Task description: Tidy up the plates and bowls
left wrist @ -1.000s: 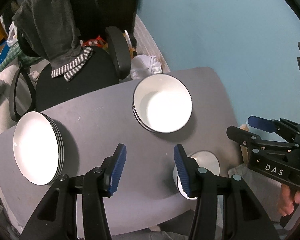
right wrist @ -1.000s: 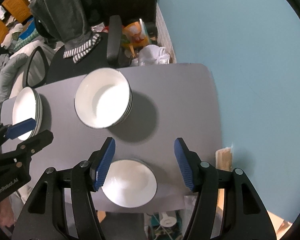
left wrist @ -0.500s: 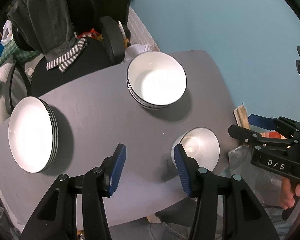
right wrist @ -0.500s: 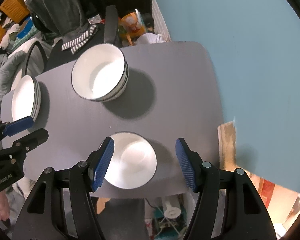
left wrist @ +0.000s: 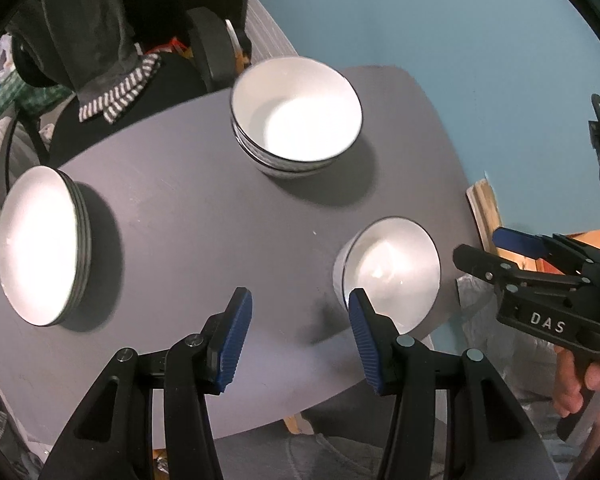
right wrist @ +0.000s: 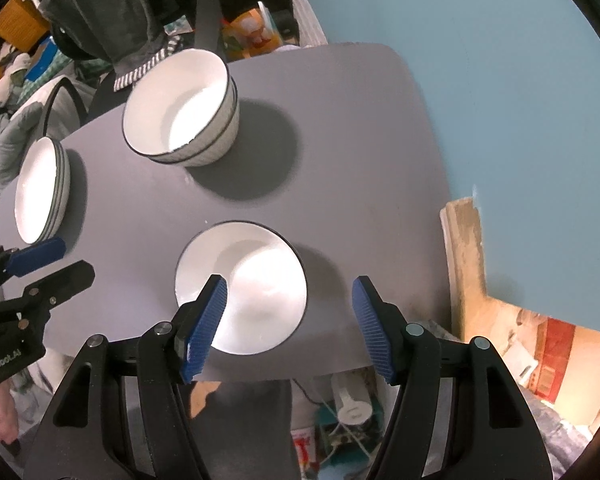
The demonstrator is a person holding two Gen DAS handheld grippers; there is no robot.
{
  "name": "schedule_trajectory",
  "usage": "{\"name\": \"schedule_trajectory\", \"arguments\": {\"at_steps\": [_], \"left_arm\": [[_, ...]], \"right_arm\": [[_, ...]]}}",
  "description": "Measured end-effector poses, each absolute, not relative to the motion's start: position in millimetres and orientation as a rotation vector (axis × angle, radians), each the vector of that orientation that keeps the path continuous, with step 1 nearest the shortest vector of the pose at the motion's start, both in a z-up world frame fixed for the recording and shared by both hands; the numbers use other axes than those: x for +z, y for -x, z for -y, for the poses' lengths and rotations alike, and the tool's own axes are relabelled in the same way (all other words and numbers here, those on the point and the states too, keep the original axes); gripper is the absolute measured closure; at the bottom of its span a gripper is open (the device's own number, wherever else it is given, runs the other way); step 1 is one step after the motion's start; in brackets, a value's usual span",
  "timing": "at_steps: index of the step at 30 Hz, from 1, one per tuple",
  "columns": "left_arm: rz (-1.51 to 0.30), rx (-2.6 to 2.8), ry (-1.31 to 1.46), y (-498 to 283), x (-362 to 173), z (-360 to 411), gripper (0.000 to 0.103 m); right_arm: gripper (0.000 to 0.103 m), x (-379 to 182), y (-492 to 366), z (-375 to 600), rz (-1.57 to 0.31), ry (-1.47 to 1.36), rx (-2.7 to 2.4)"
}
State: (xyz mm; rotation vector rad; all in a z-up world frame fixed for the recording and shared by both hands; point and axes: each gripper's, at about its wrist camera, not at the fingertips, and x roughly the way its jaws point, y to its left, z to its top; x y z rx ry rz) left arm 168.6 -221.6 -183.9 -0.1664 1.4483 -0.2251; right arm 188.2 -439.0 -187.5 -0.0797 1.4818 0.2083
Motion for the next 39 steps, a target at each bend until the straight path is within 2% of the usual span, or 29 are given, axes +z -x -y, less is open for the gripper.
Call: {"name": "schedule_trajectory", "arguments": {"at_steps": [5,8,39], "left_arm": [[-1.475,-0.246,0.169,-169,-195,229,0.051],[-1.480,-0.255,0.164,-171,-202,234,0.047],[-1.616,-0.216,0.231,-186,-282,257,0.047]], "right_arm": [[0.039,-203,-185,446,-1.486,0.051,0.205],[0.039,-213,-183,450,-1.492,0.046,0.198],[0.039,-283,-194,453,-1.589,0.029,0.190]]}}
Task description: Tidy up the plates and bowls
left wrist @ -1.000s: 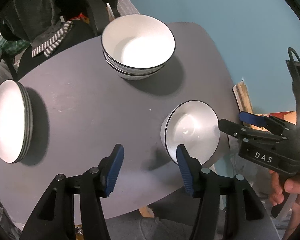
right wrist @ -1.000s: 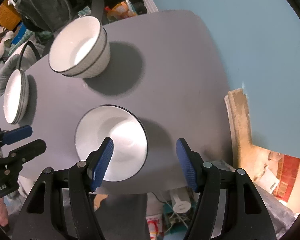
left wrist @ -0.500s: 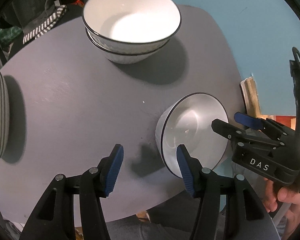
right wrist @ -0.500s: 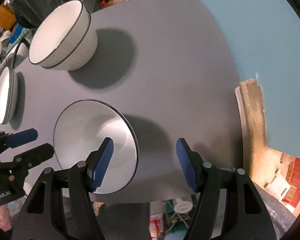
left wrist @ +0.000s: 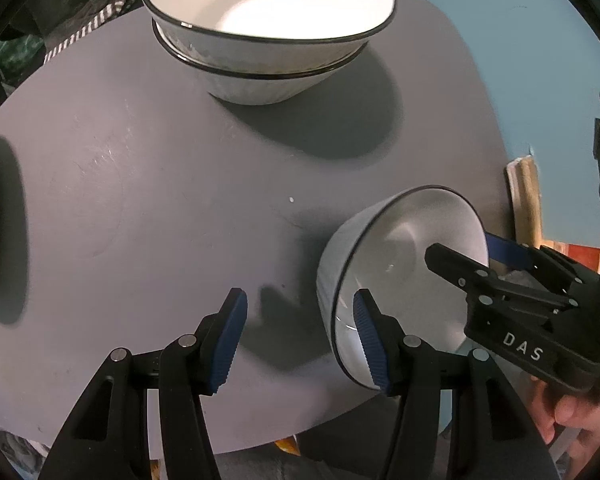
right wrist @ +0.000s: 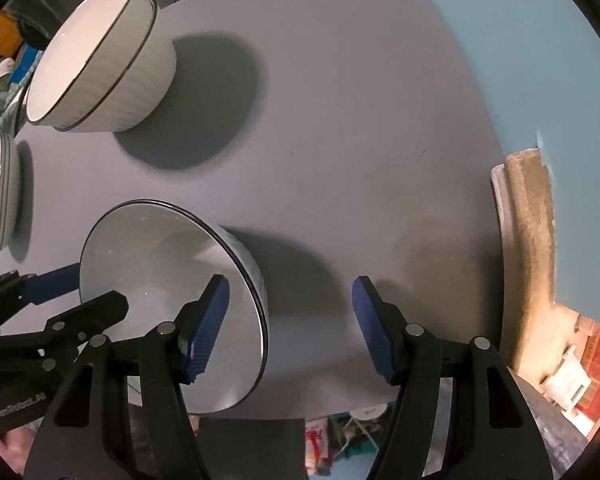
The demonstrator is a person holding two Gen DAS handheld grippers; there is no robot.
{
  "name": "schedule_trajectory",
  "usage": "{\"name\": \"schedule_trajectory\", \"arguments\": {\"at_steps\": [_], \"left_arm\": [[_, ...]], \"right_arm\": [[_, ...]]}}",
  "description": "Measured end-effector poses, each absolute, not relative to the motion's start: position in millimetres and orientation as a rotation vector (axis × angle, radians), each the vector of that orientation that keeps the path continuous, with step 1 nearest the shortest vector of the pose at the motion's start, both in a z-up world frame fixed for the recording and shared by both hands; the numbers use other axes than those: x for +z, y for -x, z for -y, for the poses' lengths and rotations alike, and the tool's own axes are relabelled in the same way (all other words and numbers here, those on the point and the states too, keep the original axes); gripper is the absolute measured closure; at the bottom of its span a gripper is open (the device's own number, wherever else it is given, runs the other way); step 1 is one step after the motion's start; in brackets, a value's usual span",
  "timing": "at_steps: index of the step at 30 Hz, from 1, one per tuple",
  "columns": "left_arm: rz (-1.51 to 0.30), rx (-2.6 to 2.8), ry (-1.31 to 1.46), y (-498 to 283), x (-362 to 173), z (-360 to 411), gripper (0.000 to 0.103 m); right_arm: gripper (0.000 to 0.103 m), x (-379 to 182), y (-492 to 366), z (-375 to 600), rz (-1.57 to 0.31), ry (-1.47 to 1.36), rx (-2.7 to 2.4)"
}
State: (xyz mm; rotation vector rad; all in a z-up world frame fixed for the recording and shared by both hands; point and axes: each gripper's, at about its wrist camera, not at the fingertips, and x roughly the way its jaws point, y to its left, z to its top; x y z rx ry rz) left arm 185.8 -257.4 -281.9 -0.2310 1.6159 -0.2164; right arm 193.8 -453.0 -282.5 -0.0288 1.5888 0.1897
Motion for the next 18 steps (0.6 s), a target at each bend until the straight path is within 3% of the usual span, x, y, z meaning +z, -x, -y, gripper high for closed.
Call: {"name": "schedule_trajectory", "arguments": {"at_steps": [7,12,18], "left_arm": [[-1.635,-0.206,0.239,-188,-291,260,0.047],[-1.641,-0.205,0.235,-190,-293,265,0.048],[-1.649,-0.207,0.230,-197,-295,277,0.066]], "right_arm": [[0.040,-290,-194,444,-1.611,0.059,0.210],[0.054,-295,-200,435,-1.637,0.074,0.222],[0.061,-299,-203,430,-1.639,0.073,0.222]]}}
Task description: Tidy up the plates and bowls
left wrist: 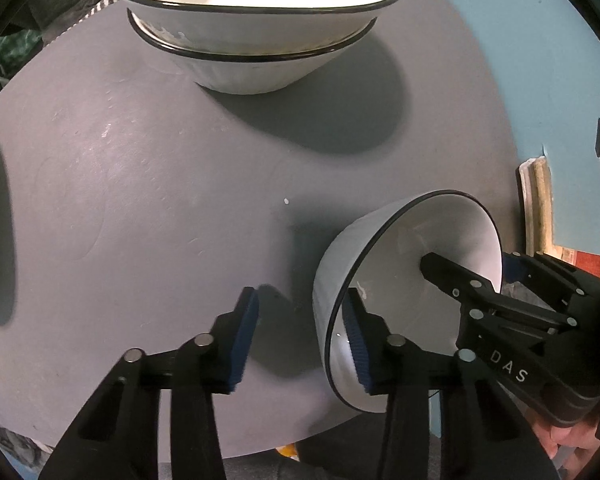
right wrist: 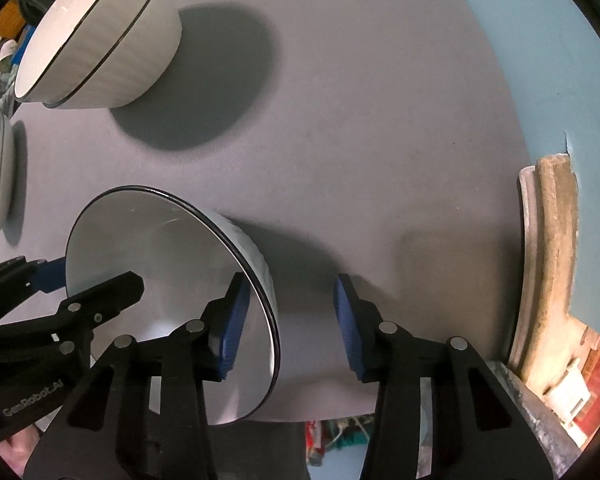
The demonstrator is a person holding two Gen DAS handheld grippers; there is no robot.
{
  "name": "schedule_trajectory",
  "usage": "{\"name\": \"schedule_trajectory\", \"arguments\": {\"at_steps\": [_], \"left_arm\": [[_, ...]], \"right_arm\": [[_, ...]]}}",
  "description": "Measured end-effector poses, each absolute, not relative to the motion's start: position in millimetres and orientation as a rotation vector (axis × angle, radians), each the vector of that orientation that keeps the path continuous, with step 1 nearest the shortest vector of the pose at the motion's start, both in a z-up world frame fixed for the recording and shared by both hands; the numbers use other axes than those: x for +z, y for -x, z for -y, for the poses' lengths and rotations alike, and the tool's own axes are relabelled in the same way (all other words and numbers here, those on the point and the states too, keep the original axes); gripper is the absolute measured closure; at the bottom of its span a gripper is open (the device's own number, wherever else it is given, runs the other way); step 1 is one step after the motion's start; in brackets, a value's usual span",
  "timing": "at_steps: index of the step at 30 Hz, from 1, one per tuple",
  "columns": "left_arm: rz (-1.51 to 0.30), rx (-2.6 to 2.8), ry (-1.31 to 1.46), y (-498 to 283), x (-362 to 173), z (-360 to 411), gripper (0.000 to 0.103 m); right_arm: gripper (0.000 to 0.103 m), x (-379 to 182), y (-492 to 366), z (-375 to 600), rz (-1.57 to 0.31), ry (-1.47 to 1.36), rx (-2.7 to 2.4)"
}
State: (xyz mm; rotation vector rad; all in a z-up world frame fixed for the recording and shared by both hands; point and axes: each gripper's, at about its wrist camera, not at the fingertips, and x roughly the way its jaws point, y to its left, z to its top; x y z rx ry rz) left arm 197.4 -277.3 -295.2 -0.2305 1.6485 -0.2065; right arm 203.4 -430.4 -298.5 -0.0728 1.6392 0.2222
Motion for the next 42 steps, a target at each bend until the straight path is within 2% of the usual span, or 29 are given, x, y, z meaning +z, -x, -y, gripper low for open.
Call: {"name": "schedule_trajectory", "arguments": {"at_steps": [2,7,14,25,34,42], "left_arm": [[-1.665,-0.213,0.226,-198,-299,281,0.076],[-1.668,-0.204,0.220,-198,-307,283,0.077],[-1.673,-0.229,0.209,-197,-314,303,0.091],[-1.662,-0.234,0.255,-201,-321,306,0.095],[-1.661,-0.234,0.264,-201,-328,308,0.098],[-1.659,-0.235,0.225,-204,-311,288,0.099]], "right_arm": [[0.067,-297,-205,433,-1.638,0.068,0.223],[0.076,-296,-207,433,-1.649,0.050,0.250],[0.090,-299,-210,440,-1.659,0.031,0.274],[0.097,-286,-220,427,-1.676,0.023,0.279],[0.098,-278,-222,426,-1.680,0.014,0.269],[0.098,-271,-221,422,-1.681,0.019,0.266]]}}
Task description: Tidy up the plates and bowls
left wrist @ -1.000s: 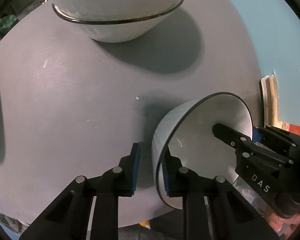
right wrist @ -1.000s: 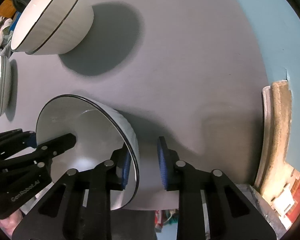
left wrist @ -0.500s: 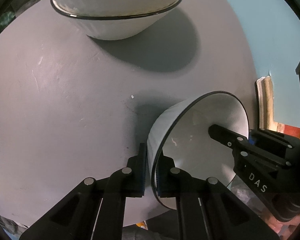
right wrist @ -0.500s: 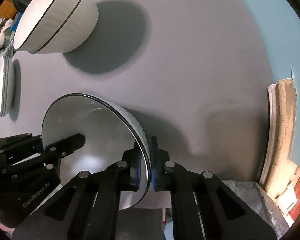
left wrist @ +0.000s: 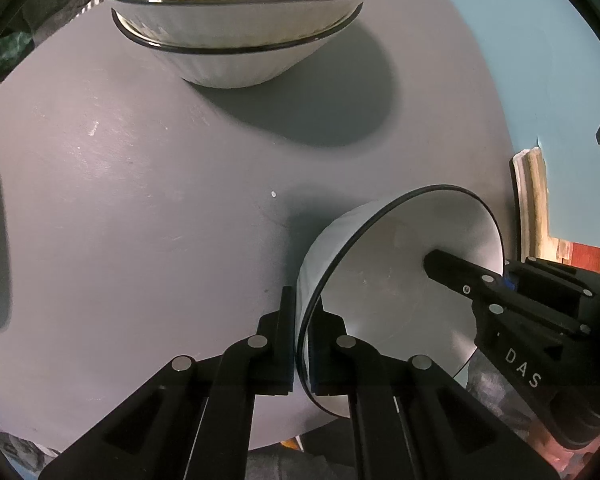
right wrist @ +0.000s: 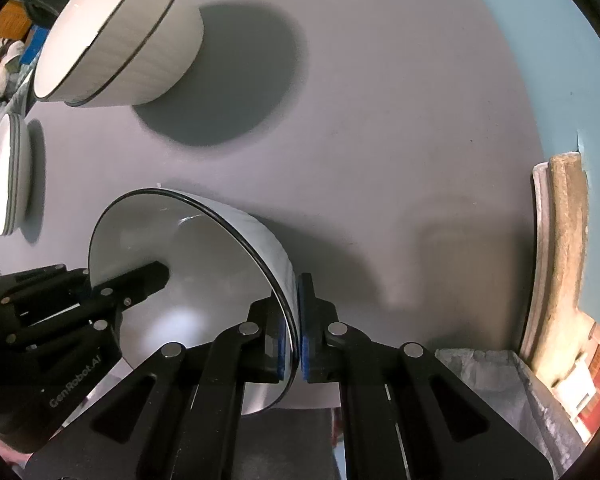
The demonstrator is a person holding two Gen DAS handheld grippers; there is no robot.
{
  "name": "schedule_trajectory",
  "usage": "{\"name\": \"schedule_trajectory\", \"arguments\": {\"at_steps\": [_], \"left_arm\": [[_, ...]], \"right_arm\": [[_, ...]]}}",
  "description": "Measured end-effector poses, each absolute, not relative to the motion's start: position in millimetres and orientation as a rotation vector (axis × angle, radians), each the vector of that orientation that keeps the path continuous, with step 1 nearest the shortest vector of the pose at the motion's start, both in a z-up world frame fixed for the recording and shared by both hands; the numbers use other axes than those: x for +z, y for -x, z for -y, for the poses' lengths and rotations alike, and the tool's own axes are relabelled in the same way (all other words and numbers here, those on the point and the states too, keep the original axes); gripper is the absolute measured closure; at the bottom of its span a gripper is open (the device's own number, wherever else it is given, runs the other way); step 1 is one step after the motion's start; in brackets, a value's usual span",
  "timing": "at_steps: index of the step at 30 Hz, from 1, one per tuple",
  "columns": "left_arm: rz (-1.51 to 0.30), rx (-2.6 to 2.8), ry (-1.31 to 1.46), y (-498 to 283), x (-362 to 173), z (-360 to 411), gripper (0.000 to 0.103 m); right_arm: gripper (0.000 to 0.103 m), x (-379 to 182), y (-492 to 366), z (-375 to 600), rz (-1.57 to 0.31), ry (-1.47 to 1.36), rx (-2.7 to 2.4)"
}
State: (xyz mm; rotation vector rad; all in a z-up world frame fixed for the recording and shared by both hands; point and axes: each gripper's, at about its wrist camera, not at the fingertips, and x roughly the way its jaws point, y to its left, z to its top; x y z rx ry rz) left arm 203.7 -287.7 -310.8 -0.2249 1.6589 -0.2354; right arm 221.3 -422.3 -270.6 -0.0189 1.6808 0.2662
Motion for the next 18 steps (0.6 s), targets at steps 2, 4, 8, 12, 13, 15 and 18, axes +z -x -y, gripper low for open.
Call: {"name": "schedule_trajectory", "arguments": {"at_steps": [2,4,8,12,13,15,18], "left_arm": [[-1.657,-0.237,0.230,-205,-307,286,0.099],[-1.651,-0.238,0.237,-206,-302,285,0.099],[-1.631,-0.235,0.232,-210,-288,281,0.099],[-1.610,-0.224,0.241,-217,-273,276,0.099],[-1.605,-0.224,0.244,-220,-271,274,0.099],[-1.594,-0.219,0.252,-221,-264,271,0.099],[-1.573,-0.211,0.252,-228,-251,265,0.099]], "right_arm": [[0.098,-267,-222,421,-1.681,0.016,0.263],[0.098,-263,-224,421,-1.689,0.004,0.259],[0.098,-252,-230,419,-1.681,0.002,0.262],[0.098,-237,-242,420,-1.664,0.011,0.274],[0.098,-234,-244,420,-1.662,0.012,0.276],[0.098,-227,-247,418,-1.651,0.015,0.282],[0.098,-215,-249,414,-1.632,0.022,0.293]]}}
